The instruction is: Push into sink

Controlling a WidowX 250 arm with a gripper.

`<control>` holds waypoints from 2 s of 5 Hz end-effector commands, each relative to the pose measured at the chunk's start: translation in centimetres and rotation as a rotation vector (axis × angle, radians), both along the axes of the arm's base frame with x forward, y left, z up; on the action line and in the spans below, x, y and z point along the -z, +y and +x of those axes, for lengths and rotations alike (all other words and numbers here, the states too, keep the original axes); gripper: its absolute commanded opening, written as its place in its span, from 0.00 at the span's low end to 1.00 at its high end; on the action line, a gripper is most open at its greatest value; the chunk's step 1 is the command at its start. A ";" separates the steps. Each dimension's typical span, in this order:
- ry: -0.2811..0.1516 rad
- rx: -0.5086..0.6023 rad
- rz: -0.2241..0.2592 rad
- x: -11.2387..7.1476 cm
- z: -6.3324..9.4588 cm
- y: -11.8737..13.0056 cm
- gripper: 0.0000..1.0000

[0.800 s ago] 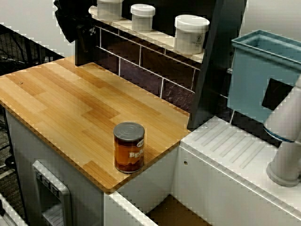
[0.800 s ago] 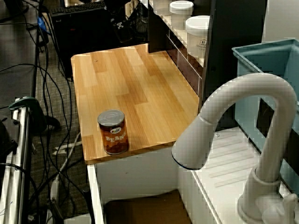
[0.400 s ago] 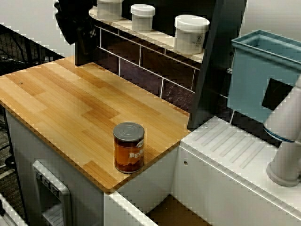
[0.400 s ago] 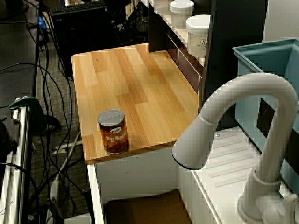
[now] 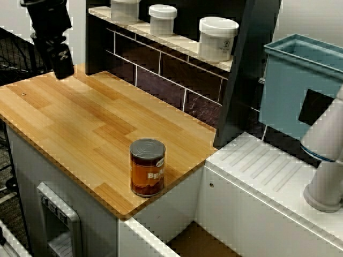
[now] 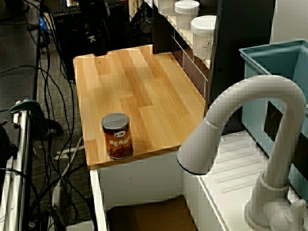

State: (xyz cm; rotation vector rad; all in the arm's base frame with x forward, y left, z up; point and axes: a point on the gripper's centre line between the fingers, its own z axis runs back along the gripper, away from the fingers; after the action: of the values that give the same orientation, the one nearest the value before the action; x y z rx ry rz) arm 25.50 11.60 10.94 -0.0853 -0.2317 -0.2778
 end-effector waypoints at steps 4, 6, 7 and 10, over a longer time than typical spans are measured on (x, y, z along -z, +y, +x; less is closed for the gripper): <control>-0.135 0.763 0.065 3.2 -5.4 -8.6 1.00; -0.152 0.860 0.080 3.4 -5.6 -12.5 1.00; -0.157 0.879 0.081 3.6 -5.2 -13.9 1.00; -0.176 0.897 0.059 3.7 -2.2 -16.7 1.00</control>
State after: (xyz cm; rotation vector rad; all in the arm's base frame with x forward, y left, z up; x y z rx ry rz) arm 22.43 -5.65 6.55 -0.1202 -0.3185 -1.1783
